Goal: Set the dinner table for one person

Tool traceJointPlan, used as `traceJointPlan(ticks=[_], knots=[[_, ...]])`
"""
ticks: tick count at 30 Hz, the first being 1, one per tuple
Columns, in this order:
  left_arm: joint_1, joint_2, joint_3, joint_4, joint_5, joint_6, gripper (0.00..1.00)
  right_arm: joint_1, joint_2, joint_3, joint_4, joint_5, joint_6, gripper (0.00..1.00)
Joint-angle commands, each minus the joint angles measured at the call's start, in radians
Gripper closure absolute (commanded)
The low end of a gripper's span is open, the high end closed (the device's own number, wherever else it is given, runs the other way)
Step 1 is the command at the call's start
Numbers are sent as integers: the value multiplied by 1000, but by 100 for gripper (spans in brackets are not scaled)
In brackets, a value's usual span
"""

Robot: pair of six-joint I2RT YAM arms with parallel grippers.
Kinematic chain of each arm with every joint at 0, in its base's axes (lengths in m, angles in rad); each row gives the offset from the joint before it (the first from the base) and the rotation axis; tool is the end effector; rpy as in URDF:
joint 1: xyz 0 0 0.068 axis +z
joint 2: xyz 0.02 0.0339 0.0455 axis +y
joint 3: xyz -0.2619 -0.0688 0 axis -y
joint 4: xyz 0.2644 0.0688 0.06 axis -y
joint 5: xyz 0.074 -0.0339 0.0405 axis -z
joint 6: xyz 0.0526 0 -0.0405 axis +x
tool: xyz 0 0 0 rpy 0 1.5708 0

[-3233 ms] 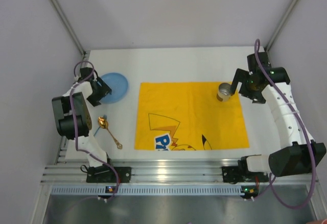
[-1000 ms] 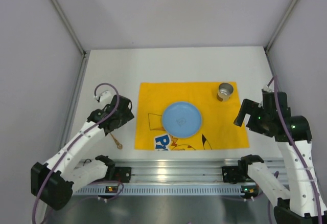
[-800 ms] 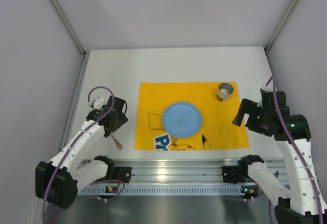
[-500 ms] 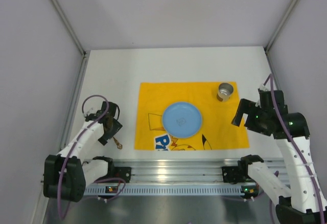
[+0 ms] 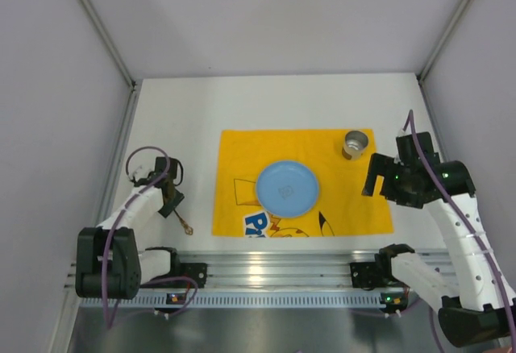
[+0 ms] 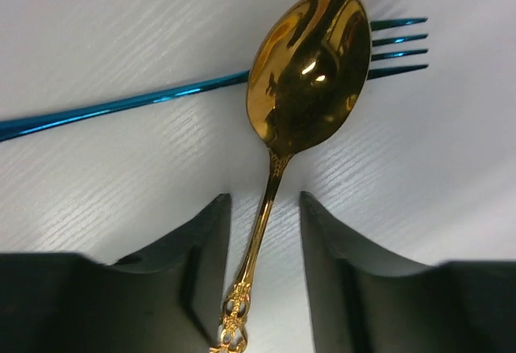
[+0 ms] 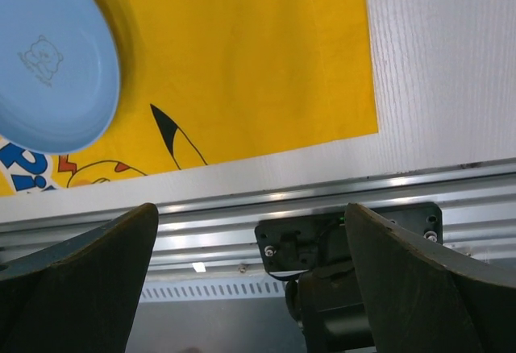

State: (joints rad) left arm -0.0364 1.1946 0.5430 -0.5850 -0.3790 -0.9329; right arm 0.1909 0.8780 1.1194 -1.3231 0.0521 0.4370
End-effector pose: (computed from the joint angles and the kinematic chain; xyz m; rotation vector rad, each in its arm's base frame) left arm 0.2113 0.0118 0.1284 -1.2317 2.3624 0.2427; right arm 0.1523 0.0266 0.3248 0.3433 2.6351 0.1389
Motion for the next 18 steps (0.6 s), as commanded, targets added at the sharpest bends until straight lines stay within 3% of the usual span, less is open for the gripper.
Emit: traceJointPlan(ticks=[1, 2, 6, 10, 18], knots=[[21, 68, -25, 111, 31, -20, 60, 22, 27, 17, 28, 26, -12, 0], [23, 98, -11, 119, 31, -20, 71, 22, 35, 22, 30, 28, -14, 0], [24, 195, 31, 142, 66, -8, 100, 31, 65, 33, 36, 31, -17, 0], [24, 238, 96, 114, 129, 20, 100, 38, 85, 62, 42, 35, -23, 0], [-37, 132, 362, 42, 189, 75, 100, 47, 88, 100, 56, 23, -32, 0]])
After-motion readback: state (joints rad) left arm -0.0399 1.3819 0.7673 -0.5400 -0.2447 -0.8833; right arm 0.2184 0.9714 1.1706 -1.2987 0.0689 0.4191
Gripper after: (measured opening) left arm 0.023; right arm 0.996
